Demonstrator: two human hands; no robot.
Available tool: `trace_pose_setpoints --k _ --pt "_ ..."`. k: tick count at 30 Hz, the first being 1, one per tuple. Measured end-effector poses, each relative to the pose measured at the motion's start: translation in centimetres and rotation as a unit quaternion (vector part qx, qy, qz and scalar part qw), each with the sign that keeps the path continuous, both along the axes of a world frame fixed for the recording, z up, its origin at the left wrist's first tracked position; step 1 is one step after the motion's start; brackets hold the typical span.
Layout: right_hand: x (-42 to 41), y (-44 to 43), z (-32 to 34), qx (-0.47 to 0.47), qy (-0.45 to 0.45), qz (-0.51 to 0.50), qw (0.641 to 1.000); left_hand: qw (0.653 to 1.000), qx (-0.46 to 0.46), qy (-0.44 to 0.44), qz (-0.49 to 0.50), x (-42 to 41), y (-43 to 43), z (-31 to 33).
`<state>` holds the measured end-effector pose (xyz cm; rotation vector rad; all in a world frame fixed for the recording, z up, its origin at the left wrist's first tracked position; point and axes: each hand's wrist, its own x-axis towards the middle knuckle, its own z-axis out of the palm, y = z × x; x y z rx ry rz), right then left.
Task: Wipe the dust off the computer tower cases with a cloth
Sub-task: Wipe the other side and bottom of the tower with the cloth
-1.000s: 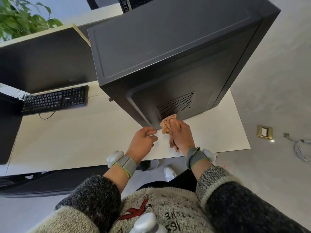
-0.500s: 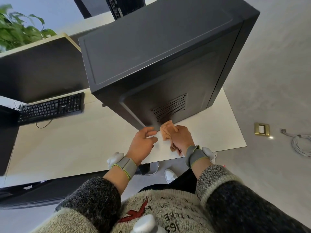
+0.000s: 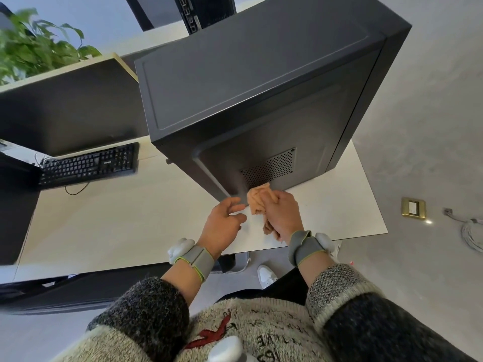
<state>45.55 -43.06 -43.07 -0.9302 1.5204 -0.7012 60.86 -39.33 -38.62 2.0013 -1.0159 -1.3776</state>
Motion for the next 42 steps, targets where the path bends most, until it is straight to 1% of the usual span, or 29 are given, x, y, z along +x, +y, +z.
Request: trace_pose_setpoints --k 2,3,4,5,8,10,12,14,16,17,18,20,21,22,23,26,28,29,31,33,35,37,38,39,40,42 --pt "0.1 0.2 0.4 -0.078 0.023 -0.009 0.997 1.000 0.002 0.000 0.003 0.0 0.2 -0.1" --pt "0.1 0.2 0.6 -0.098 0.033 -0.012 0.995 1.000 0.001 0.000 0.006 -0.1 0.2 -0.1" --pt "0.1 0.2 0.3 -0.096 0.040 -0.009 0.995 1.000 0.001 0.000 0.007 -0.1 0.3 -0.1" --pt "0.1 0.1 -0.2 -0.070 0.040 -0.003 0.997 1.000 0.002 0.000 0.006 -0.2 0.4 -0.1" --pt "-0.4 -0.2 -0.9 0.049 0.001 0.012 0.999 1.000 0.000 -0.003 0.008 -0.3 0.3 0.0" --pt "-1.1 -0.4 -0.4 0.061 0.009 0.018 0.998 1.000 0.002 -0.002 0.008 -0.4 0.4 0.0" --pt "-1.4 -0.6 -0.1 0.005 0.014 0.005 1.000 1.000 0.001 -0.001 0.010 -0.4 0.5 0.0" --pt "-1.4 -0.5 0.1 -0.072 -0.003 -0.008 0.997 1.000 0.003 -0.001 0.014 -0.3 0.6 -0.1" --pt "-1.2 -0.5 0.0 -0.101 -0.006 -0.012 0.995 1.000 0.004 -0.004 0.019 -0.2 0.6 -0.1" --pt "-1.3 -0.5 -0.2 -0.086 -0.006 -0.010 0.996 1.000 0.006 -0.003 0.022 -0.2 0.7 -0.1" --pt "-1.3 -0.5 -0.8 -0.047 -0.011 -0.011 0.999 1.000 0.005 0.000 0.026 -0.2 0.7 0.0" --pt "-1.7 -0.5 -1.7 0.056 -0.022 -0.028 0.998 1.000 0.001 0.006 0.031 -0.3 0.6 0.1" --pt "-2.1 -0.5 -1.8 0.089 -0.020 -0.039 0.995 1.000 0.000 0.008 0.030 -0.3 0.6 0.1" --pt "-2.4 -0.4 -1.6 0.102 -0.021 -0.048 0.993 1.000 0.001 0.009 0.028 -0.4 0.6 0.1" --pt "-2.6 -0.6 -1.3 0.095 -0.028 -0.054 0.994 1.000 0.001 0.008 0.027 -0.4 0.7 0.1" --pt "-2.6 -0.7 0.5 0.006 -0.054 -0.050 0.997 1.000 0.011 0.010 0.019 -0.6 0.9 -0.3" --pt "-2.3 -0.6 0.5 -0.014 -0.030 -0.038 0.999 1.000 0.014 0.010 0.015 -0.8 0.9 -0.3" --pt "-2.2 -0.6 -0.2 0.005 -0.015 -0.038 0.999 1.000 0.013 0.010 0.015 -0.8 0.8 -0.2" --pt "-2.4 -0.6 -1.4 0.081 -0.008 -0.050 0.995 1.000 0.007 0.011 0.021 -0.9 0.7 0.0" --pt "-2.9 -0.8 -1.6 0.109 -0.009 -0.054 0.993 1.000 0.001 0.013 0.024 -0.9 0.5 0.1" --pt "-3.2 -1.3 -1.0 0.068 -0.021 -0.070 0.995 1.000 -0.002 0.011 0.024 -0.9 0.3 0.1" --pt "-3.1 -1.4 -0.3 -0.015 -0.028 -0.089 0.996 1.000 0.003 0.013 0.022 -1.0 0.4 0.0" --pt "-3.0 -1.4 -0.1 -0.051 -0.014 -0.088 0.995 1.000 0.005 0.013 0.018 -1.2 0.4 -0.1" --pt "-2.8 -1.2 -0.4 -0.064 0.006 -0.079 0.995 1.000 0.008 0.013 0.013 -1.3 0.4 -0.1" --pt "-2.5 -1.1 -0.8 -0.047 0.018 -0.069 0.996 1.000 0.009 0.013 0.011 -1.4 0.5 -0.1" --pt "-2.4 -1.2 -2.1 0.030 0.008 -0.047 0.998 1.000 0.006 0.015 0.015 -1.5 0.3 -0.1"
